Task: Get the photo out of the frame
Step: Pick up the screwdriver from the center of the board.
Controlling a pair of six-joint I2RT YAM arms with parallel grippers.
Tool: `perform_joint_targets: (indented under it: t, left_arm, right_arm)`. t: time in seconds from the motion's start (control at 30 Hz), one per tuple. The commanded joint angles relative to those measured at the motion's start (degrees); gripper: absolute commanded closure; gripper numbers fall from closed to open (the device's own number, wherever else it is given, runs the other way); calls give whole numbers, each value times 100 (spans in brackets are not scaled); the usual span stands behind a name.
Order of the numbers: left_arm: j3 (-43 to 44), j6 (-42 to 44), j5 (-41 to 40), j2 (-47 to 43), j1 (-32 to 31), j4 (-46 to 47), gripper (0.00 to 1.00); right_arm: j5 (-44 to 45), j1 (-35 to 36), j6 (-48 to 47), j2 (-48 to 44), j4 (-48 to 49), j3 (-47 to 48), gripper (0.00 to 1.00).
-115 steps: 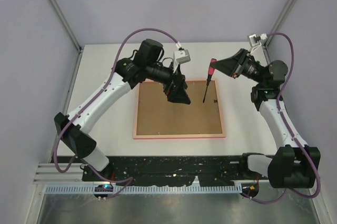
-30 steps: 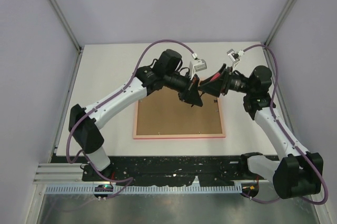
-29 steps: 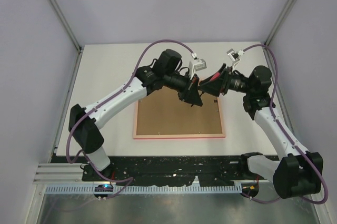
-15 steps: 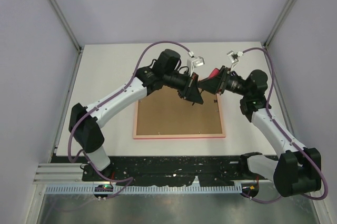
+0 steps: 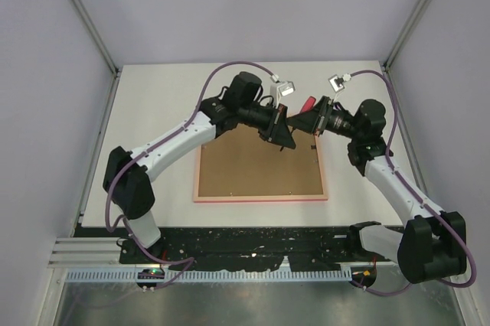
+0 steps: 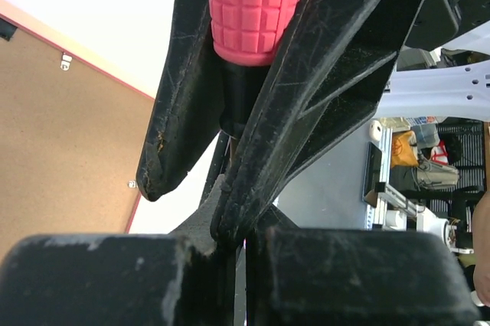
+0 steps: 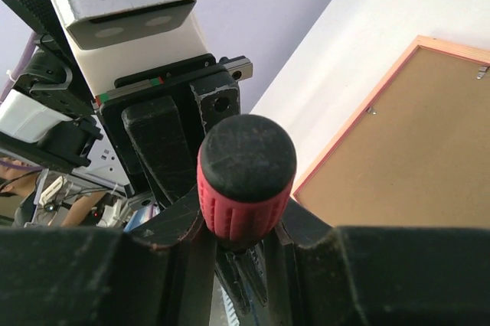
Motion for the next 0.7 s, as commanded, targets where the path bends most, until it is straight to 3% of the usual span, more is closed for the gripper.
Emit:
perform_joint_targets:
  t: [0.0,0.07,0.17,0.3,0.43,0.57,0.67]
  left_arm:
    - [38,-98,10,-30,85,485,90]
    - [21,94,28,-74,120,398,69]
    - [-67,428,-16,-223,243,240,29]
    - [-50,1016,-52,-399,577,-199,2]
    - [362,2018,-400,-417,1209,-1322,0]
    - [391,3064,-2699,-478,1421,-2318,0]
    - [-617,3496,-4186,-776,1421,-1653,0]
  right_arm:
    - [68,50,-485,-65,-446,359,92]
    - [199,6,-801,-65,-929,552,92]
    - [471,-151,-1441,-4,-1639,860,92]
    - [717,-362,-2031,75,-1950,1001,92]
    - [1384,-380,-3050,49,-2415,1089,92]
    - [2394,-380,-4166,14,-2583,1045,92]
    - [3019,-380,-4834,145,-2679,1001,92]
